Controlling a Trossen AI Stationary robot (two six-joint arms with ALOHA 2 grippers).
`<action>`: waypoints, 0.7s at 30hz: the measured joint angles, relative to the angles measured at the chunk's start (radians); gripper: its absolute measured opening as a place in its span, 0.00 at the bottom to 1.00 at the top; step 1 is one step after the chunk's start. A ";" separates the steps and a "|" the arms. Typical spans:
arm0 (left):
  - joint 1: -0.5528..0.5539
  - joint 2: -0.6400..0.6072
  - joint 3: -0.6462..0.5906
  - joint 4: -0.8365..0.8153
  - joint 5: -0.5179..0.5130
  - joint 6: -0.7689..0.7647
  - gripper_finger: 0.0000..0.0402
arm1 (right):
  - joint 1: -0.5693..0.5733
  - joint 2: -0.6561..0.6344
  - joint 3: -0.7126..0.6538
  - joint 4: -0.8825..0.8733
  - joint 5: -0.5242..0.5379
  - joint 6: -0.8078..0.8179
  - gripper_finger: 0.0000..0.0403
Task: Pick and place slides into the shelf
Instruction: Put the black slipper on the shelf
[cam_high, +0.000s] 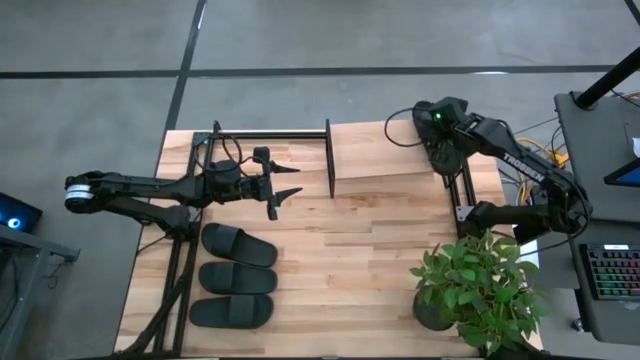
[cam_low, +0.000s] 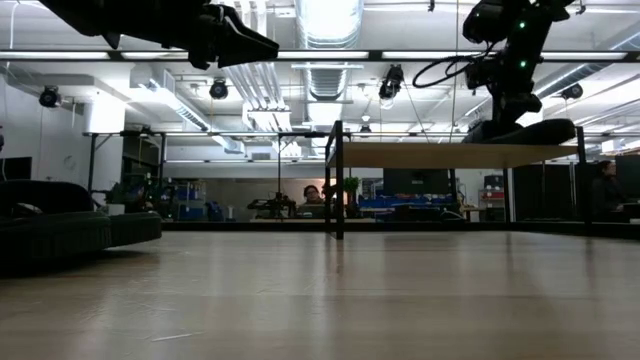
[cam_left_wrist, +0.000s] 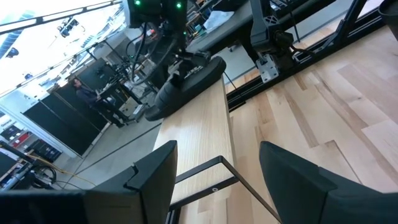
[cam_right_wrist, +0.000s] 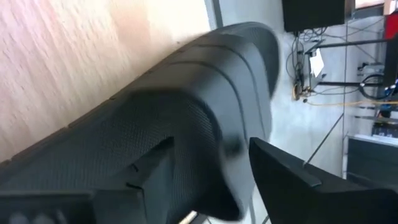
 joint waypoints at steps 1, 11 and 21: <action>0.000 0.000 0.000 0.000 0.000 0.000 0.53 | 0.000 0.000 0.012 -0.014 0.000 0.007 0.51; 0.000 0.000 0.000 0.000 0.000 0.000 0.53 | 0.015 -0.001 0.137 -0.163 -0.021 0.151 0.54; 0.000 -0.001 0.003 -0.123 -0.001 -0.288 0.53 | 0.166 -0.057 0.342 -0.173 -0.323 0.383 0.53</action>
